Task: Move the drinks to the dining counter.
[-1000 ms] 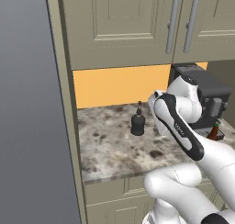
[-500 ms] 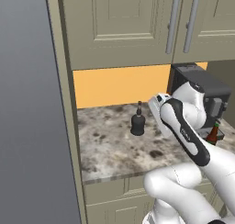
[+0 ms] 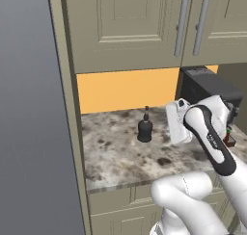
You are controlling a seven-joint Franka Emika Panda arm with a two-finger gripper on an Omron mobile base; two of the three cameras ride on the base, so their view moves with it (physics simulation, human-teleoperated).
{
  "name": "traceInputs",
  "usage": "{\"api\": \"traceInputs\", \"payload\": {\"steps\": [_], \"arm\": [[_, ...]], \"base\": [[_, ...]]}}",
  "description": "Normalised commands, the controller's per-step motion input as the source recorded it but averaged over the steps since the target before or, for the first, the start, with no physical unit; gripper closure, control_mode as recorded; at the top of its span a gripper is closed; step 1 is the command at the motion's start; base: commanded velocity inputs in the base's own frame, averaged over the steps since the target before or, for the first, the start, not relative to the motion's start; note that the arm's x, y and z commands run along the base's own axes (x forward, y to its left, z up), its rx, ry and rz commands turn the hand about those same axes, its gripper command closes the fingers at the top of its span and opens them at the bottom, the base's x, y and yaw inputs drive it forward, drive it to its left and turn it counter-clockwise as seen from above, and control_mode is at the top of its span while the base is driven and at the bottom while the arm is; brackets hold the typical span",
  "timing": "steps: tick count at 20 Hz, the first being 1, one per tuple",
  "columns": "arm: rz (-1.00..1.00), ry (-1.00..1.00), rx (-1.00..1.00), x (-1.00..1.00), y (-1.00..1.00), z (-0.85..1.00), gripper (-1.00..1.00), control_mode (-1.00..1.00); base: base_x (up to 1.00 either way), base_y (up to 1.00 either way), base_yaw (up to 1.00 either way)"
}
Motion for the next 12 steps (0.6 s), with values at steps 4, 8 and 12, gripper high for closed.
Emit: {"api": "traceInputs", "payload": {"steps": [4,8,12], "arm": [[-0.21,0.00,0.27,0.17,0.02,-0.06,-1.00,-1.00],[-0.22,-0.01,0.18,0.32,0.01,0.00,-1.00,-1.00],[-0.19,0.00,0.28,0.17,0.00,0.00,-1.00,-1.00]], "base": [[0.00,0.00,0.00],[0.00,0.00,0.00],[0.00,0.00,0.00]]}}
